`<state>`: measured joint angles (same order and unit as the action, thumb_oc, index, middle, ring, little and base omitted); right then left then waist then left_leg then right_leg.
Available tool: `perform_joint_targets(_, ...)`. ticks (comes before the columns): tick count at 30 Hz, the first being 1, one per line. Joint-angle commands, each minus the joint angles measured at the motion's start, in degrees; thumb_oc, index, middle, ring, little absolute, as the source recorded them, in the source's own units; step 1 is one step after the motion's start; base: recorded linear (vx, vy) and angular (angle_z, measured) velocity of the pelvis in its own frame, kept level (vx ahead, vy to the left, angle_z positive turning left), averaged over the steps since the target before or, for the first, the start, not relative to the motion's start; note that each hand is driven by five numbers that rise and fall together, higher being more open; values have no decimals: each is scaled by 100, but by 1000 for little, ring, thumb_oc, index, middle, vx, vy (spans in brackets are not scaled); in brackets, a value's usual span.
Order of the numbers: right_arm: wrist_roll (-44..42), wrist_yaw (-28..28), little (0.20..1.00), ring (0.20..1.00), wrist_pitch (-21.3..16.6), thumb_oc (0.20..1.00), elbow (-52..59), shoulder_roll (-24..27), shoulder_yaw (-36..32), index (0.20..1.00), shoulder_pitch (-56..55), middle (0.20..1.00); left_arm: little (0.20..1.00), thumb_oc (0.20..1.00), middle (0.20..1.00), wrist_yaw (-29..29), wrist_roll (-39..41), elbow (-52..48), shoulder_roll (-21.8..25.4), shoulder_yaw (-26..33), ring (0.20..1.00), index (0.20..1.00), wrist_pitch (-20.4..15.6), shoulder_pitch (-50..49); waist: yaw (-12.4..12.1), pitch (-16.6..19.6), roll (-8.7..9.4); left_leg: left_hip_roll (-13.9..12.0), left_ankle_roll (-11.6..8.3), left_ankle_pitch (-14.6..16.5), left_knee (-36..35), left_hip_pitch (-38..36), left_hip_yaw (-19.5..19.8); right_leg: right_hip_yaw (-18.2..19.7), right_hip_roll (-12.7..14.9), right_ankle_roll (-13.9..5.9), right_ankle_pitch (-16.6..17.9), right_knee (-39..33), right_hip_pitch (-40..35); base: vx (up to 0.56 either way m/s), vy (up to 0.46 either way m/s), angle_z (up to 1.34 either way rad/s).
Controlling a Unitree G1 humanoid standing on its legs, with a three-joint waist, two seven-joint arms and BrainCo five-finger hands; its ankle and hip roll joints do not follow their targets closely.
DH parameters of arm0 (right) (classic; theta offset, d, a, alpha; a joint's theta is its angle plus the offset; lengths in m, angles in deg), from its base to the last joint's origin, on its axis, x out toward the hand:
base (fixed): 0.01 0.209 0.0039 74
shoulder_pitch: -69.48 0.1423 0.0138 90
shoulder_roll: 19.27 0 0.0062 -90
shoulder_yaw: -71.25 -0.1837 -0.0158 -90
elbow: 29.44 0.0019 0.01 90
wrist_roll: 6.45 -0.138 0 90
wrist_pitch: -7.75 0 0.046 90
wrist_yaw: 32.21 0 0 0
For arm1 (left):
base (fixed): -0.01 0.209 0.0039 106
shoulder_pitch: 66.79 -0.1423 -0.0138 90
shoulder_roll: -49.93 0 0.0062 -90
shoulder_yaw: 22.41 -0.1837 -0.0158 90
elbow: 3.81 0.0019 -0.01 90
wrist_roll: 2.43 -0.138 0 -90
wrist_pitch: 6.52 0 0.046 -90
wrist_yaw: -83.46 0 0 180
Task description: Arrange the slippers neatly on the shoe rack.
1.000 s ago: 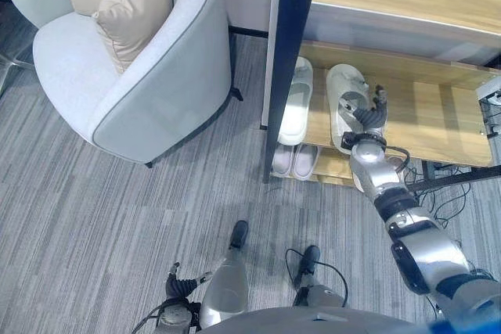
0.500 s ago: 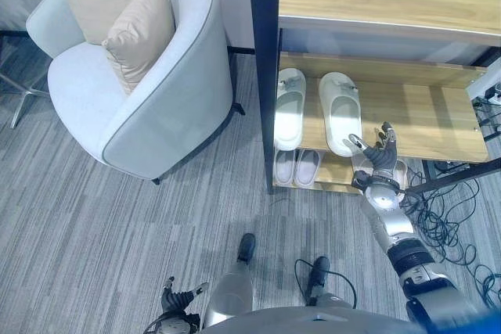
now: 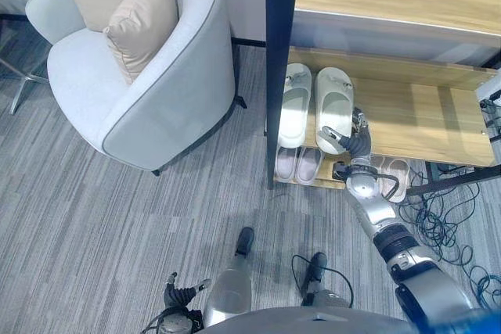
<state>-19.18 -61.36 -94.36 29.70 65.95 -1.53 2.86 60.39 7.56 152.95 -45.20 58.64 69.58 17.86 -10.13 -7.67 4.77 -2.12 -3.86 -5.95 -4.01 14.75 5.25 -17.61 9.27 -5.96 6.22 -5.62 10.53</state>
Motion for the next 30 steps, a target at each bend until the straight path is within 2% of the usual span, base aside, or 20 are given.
perform_joint_targets(1, -1, 333, 1000, 1000, -153, 1000, 204, -161, 289, 1000, 276, 1000, 1000, 1000, 1000, -121, -116, 391, -23, -170, 1000, 1000, 21, 148, -252, 6, 121, 166, 46, 187, -99, -48, 229, -229, 334, -486, -12, 62, -298, 0, 0, 0)
perform_joint_targets(11, -261, 287, 1000, 1000, -188, 1000, 297, -272, 192, 1000, 72, 1000, 1000, 1000, 1000, -135, -123, 429, -25, -125, 1000, 1000, 83, 89, -234, 55, 103, 159, 58, 224, -99, -122, 228, -237, 333, -481, -31, 62, -358, 3, 1, 2)
perform_joint_targets(17, -118, 78, 1000, 1000, -274, 1000, 767, -69, -426, 1000, -678, 1000, 1000, 1000, 1000, -134, -133, 459, -84, 31, 1000, 1000, 143, -19, -100, 145, 33, 154, 70, 287, -99, -254, 201, -245, 332, -486, -76, 62, -469, 14, 3, 1)
perform_joint_targets(19, -92, 15, 1000, 1000, -433, 1000, 1016, 21, -820, 1000, -1127, 1000, 1000, 1000, 1000, -83, -121, 495, -150, 92, 1000, 1000, 150, -113, -20, 218, -11, 134, 74, 339, -99, -372, 154, -219, 318, -483, -108, 62, -559, 58, 10, 2)
perform_joint_targets(22, 278, 82, 1000, 1000, -458, 1000, 1380, 232, -1101, 1000, -1804, 1000, 1000, 1000, 1000, -17, -191, 530, -241, 171, 1000, 1000, 185, -191, 120, 315, -41, 99, 70, 395, -99, -527, 104, -192, 304, -481, -155, 62, -671, 41, -8, -14)
perform_joint_targets(25, -103, 444, 1000, 1000, -481, 1000, 1591, -79, -1110, 1000, -2901, 1000, 1000, 1000, 1000, 55, -160, 615, -323, 262, 1000, 1000, 262, -151, 369, 414, -74, 67, 46, 451, -99, -701, 25, -127, 278, -474, -183, 62, -786, 13, -21, -14)
perform_joint_targets(29, 87, 396, 1000, 1000, -420, 1000, 1314, -192, -1107, 1000, -3256, 1000, 1000, 1000, 1000, 121, -132, 689, -420, 222, 1000, 1000, 231, -119, 530, 502, -109, 54, 44, 489, -99, -819, -39, -41, 253, -469, -180, 62, -843, 1, -15, -15)
perform_joint_targets(30, 268, 296, 1000, 1000, -371, 1000, 950, -204, -1113, 1000, -3257, 1000, 1000, 1000, 1000, 128, -140, 696, -440, 188, 1000, 1000, 222, -107, 570, 533, -111, 45, 41, 496, -99, -858, -65, 1, 233, -463, -188, 62, -859, 2, -34, -17)
